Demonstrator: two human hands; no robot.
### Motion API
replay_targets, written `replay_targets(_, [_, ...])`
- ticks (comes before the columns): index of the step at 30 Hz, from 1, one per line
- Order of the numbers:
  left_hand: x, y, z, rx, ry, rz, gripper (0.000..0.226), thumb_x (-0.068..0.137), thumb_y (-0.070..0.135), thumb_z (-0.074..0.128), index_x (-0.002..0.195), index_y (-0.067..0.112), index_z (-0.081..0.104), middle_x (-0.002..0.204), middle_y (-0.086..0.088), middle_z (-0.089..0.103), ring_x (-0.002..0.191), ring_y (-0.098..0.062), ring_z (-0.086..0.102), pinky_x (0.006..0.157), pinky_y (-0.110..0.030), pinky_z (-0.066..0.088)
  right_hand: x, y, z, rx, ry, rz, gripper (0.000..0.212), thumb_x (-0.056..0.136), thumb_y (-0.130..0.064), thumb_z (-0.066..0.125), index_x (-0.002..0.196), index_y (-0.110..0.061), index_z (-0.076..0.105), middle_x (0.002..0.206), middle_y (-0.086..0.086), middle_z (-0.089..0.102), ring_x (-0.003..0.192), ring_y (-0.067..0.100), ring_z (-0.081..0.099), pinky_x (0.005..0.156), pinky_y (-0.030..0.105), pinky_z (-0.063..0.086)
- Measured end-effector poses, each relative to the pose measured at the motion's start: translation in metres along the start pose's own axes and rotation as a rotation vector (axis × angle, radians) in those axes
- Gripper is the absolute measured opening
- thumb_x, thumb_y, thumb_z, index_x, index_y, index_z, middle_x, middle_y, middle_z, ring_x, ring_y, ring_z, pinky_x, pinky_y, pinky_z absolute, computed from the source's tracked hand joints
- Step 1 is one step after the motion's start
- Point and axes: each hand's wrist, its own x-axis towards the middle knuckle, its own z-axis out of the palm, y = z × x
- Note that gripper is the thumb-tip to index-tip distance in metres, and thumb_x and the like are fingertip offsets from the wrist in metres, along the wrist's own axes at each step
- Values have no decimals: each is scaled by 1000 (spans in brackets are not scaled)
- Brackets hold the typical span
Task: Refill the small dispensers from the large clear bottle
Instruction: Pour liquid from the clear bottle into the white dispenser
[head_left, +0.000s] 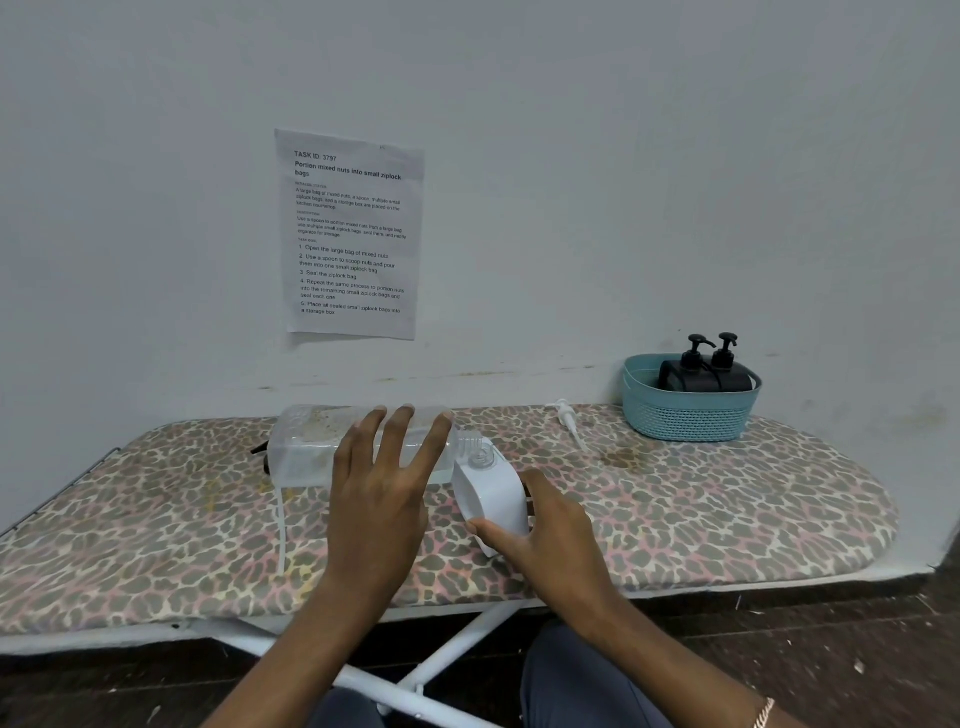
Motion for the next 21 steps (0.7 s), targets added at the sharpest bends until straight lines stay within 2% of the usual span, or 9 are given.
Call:
replay_targets(8, [0, 0, 0, 3, 17, 4, 95, 63, -18, 69, 149, 22, 58, 143, -17, 56, 136, -43, 47, 112, -54, 35, 0, -1, -1, -1, 10, -1, 47, 80, -77, 70, 112, -51, 47, 106, -23, 64, 95, -2, 62, 71, 25, 56])
replay_targets(21, [1, 1, -2, 2, 27, 13, 91, 66, -17, 71, 148, 21, 60, 143, -18, 57, 135, -44, 48, 112, -54, 36, -1, -2, -2, 1, -3, 10, 51, 80, -77, 69, 116, -45, 50, 109, -23, 64, 97, 0, 61, 74, 26, 57])
